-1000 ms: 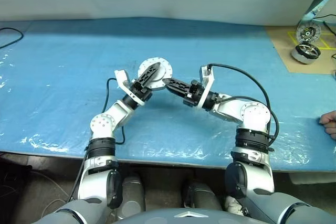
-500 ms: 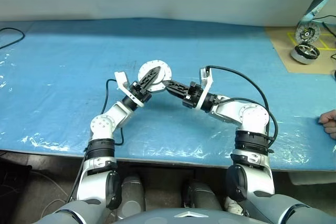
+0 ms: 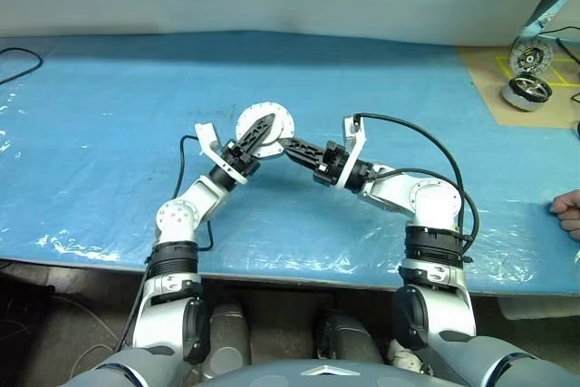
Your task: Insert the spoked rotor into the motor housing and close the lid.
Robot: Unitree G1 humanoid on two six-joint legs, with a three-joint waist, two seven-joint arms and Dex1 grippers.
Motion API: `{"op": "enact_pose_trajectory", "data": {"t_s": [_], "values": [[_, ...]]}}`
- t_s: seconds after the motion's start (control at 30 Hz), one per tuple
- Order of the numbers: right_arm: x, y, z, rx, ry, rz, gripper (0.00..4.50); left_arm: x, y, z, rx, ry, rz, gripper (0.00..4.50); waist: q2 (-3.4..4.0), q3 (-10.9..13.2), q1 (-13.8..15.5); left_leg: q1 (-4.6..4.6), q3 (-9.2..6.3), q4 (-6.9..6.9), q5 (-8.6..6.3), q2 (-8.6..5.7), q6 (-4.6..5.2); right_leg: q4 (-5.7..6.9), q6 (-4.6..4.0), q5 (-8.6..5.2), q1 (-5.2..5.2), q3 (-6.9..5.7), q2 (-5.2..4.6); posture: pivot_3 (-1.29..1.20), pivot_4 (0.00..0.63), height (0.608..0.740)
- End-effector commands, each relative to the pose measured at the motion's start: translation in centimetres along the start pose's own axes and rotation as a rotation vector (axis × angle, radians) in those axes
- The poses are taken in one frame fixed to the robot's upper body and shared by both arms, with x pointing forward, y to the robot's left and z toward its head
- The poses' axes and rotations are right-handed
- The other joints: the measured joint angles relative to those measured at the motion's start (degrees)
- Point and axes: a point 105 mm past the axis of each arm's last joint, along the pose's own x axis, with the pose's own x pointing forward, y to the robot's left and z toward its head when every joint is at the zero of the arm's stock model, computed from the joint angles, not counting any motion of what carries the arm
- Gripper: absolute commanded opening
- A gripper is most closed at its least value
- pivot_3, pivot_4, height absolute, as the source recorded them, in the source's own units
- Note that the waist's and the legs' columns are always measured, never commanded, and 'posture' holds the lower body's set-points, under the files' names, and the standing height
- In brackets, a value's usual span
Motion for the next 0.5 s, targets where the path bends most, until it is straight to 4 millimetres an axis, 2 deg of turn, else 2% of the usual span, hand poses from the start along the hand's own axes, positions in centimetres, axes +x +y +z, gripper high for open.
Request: {"op": "enact_pose_trajectory", "data": {"t_s": [0.03,0.33,0.5], "values": [[0.5,1.7,0.3,-0.045,-0.009,0.056,1.19,0.6,0.1,-0.1,0.111,0.038,0.045,2.56,0.00,0.00,0.00,0.00,0.00,0.00,0.00,0.00,0.00,0.00,0.00,0.00,0.00,0.00,0.00,0.00,0.150,0.740],[0.5,1.9,1.1,-0.113,-0.055,0.039,1.19,1.9,-0.6,0.7,0.132,0.041,0.031,2.56,0.00,0.00,0.01,-0.01,-0.01,0.00,0.00,0.00,0.00,0.00,0.00,0.00,0.00,0.00,0.00,0.00,0.150,0.740],[0.5,2.2,0.8,-0.083,-0.049,0.069,2.91,1.5,-0.4,1.2,0.168,0.026,0.056,2.56,0.00,0.00,-0.07,0.00,-0.02,-0.01,0.00,0.00,0.00,0.00,0.00,0.00,0.00,-0.01,0.01,0.00,0.150,0.740]]}}
